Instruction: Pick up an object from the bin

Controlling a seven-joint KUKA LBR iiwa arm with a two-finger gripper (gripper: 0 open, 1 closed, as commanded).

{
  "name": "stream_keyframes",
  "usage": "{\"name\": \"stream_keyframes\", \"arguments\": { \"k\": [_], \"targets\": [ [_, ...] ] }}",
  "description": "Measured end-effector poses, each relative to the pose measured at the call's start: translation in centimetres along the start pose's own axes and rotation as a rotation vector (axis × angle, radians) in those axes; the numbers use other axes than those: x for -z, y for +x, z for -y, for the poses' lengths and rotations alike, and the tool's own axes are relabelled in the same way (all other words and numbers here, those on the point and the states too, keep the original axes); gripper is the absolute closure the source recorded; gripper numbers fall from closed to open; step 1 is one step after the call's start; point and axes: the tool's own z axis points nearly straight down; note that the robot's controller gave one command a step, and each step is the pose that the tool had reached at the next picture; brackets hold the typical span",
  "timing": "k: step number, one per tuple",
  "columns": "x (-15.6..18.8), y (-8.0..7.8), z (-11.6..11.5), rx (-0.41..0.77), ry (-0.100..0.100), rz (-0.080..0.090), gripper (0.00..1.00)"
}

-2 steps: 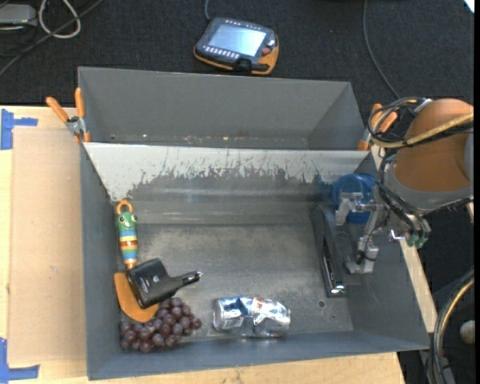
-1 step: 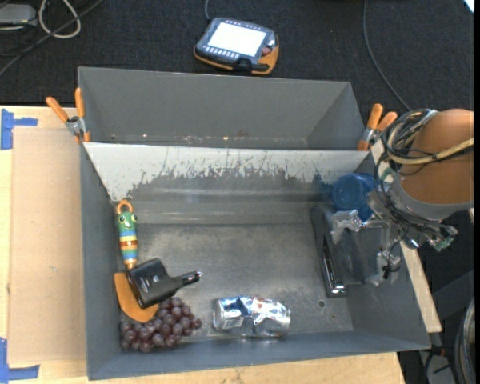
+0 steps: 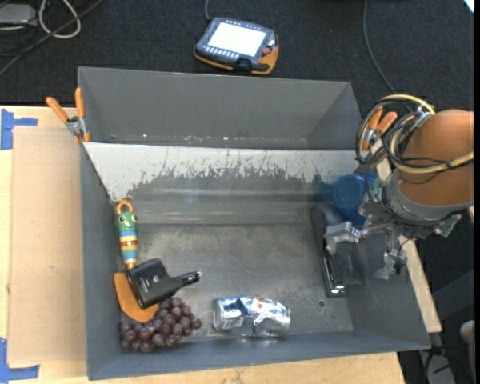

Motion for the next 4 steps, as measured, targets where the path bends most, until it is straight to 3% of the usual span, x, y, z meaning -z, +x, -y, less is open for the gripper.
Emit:
{"name": "stream_keyframes", "arguments": {
  "k": [1,2,3,4],
  "targets": [
    [-0.7,-1.4,0.8,-0.012,-0.003,0.001,0.0],
    [-7.5,-3.5,-0.2,0.555,-0.005,0.008,0.0],
    [-7.9,-3.4,-0.2,0.515,0.001,0.01,1.0],
    [-7.9,-3.4,-0.2,0.514,0.001,0.01,1.0]
  ]
}}
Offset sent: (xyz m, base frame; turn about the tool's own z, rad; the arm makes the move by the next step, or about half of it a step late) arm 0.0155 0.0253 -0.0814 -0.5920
